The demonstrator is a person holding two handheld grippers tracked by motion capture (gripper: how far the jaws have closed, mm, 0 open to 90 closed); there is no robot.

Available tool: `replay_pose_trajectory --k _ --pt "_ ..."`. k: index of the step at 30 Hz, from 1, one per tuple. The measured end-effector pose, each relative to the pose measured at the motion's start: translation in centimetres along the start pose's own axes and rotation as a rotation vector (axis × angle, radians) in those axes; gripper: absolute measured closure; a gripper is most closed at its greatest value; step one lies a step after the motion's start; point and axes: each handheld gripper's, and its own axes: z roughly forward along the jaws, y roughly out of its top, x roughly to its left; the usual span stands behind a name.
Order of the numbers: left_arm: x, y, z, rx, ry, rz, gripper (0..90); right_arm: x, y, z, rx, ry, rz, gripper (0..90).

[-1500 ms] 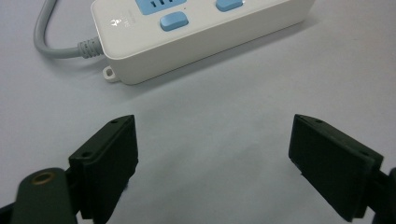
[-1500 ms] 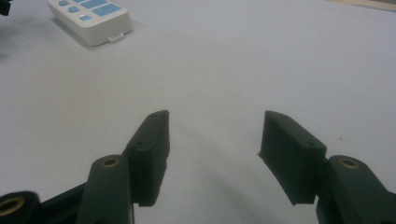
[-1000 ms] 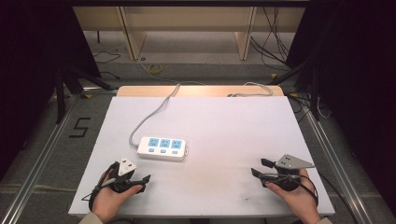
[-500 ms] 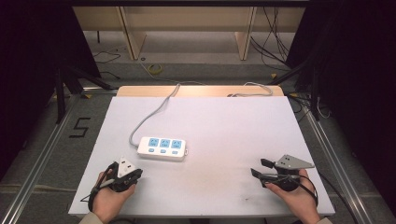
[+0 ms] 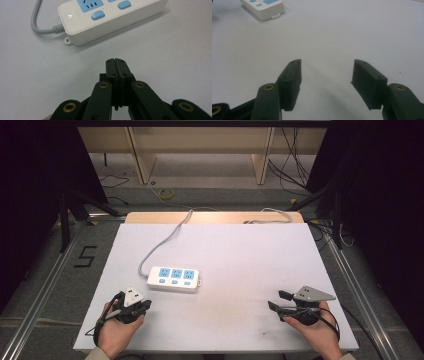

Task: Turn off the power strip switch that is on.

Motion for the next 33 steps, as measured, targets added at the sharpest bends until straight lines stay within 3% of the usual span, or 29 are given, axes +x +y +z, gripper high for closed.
replay_pose_trajectory --k 18,33 --pt "0.0 1.1 -0.1 0.014 0.004 -0.03 89.6 0.1 0.0 0.0 0.001 0.0 0.002 41.3" --pt "-0.2 2.2 0.0 0.012 -0.016 -0.043 89.7 0.0 0.0 0.0 0.0 0.001 0.002 41.3"
